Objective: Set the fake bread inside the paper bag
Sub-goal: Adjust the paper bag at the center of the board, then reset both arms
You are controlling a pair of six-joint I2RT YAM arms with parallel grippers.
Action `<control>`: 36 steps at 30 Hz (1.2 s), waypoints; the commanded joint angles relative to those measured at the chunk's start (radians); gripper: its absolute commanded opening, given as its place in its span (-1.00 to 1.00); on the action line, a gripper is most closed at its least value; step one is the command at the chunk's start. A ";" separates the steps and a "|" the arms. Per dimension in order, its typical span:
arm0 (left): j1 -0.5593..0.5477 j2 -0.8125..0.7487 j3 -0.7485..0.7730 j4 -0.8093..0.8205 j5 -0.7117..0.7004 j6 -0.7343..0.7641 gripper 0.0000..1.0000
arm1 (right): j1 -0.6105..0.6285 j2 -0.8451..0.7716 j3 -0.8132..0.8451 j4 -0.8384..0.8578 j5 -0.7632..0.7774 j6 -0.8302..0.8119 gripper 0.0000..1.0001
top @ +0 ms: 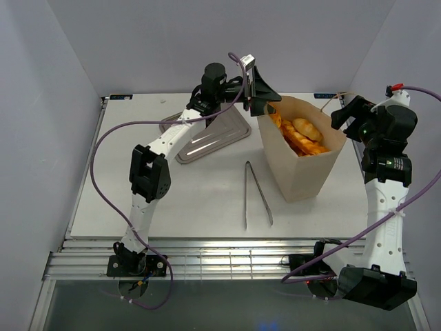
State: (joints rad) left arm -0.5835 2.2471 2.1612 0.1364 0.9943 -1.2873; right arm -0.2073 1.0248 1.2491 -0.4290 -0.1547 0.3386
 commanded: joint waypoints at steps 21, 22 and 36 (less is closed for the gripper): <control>-0.006 -0.454 -0.357 -0.161 -0.229 0.123 0.96 | 0.002 -0.048 0.059 -0.034 -0.019 -0.032 0.77; -0.006 -0.443 -0.345 -0.178 -0.226 0.131 0.96 | 0.002 -0.042 0.059 -0.031 -0.022 -0.029 0.78; -0.006 -0.501 -0.336 -0.225 -0.336 0.203 0.96 | 0.003 -0.043 0.049 -0.017 -0.098 -0.024 0.75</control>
State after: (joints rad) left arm -0.5865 1.8523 1.8233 -0.0986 0.7128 -1.1381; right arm -0.2073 0.9955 1.2831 -0.4755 -0.2237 0.3248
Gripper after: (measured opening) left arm 0.979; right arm 0.875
